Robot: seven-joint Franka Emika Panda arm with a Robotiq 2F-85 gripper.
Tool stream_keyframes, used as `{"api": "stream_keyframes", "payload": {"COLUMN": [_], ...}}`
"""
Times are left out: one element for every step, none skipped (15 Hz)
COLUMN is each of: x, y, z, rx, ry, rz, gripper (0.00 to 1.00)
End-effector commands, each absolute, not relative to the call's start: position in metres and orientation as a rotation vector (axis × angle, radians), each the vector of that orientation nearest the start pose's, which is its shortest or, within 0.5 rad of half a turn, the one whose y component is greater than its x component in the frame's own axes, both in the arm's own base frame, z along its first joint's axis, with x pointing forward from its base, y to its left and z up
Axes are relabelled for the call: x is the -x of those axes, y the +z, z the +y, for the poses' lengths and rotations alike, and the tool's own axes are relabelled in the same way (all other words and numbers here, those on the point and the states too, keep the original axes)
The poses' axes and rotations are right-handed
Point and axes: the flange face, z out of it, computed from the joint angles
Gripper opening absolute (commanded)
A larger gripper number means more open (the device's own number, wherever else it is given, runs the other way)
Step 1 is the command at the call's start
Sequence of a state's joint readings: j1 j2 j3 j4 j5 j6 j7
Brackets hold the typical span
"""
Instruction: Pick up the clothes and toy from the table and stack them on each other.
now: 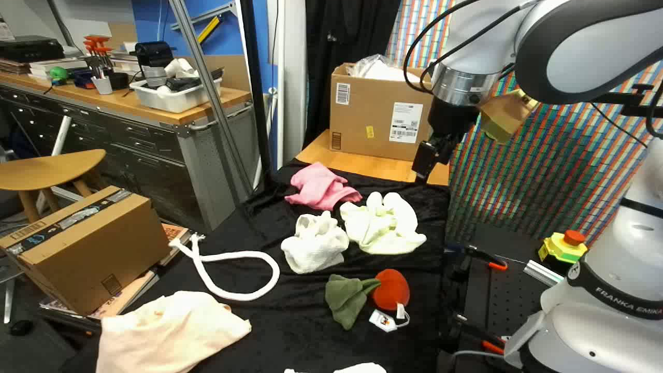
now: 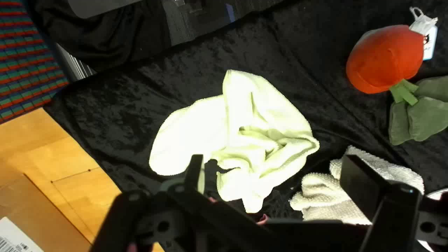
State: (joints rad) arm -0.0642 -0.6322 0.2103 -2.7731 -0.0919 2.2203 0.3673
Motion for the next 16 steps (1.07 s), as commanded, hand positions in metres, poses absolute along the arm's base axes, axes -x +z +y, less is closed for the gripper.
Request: {"api": "stream_keyframes", "payload": {"x": [-0.342, -0.342, -0.342, -0.342, -0.342, -0.342, -0.343, -0.345, -0.347, -0.350, -0.352, -0.356, -0.359, -0.362, -0.366, -0.370], "y": [0.396, 0.396, 0.396, 0.396, 0.396, 0.396, 0.397, 0.397, 0.395, 0.393, 0.391, 0.388, 0.384, 0.382, 0.378, 0.376], "z": [0.041, 0.041, 0.041, 0.041, 0.041, 0.041, 0.042, 0.043, 0.045, 0.048, 0.051, 0.057, 0.061, 0.065, 0.070, 0.074], "rx": [3.297, 3.297, 3.297, 3.297, 3.297, 3.297, 3.300, 3.305, 3.311, 3.315, 3.323, 3.326, 3.333, 3.336, 3.340, 3.341], "ry": [-0.183, -0.183, -0.183, -0.183, -0.183, -0.183, -0.189, -0.196, -0.197, -0.196, -0.196, -0.192, -0.187, -0.173, -0.161, -0.147], "rz": [0.336, 0.336, 0.336, 0.336, 0.336, 0.336, 0.331, 0.317, 0.296, 0.269, 0.243, 0.205, 0.170, 0.142, 0.111, 0.088], "gripper": [1.00, 1.00, 1.00, 1.00, 1.00, 1.00, 1.00, 1.00, 1.00, 1.00, 1.00, 1.00, 1.00, 1.00, 1.00, 1.00]}}
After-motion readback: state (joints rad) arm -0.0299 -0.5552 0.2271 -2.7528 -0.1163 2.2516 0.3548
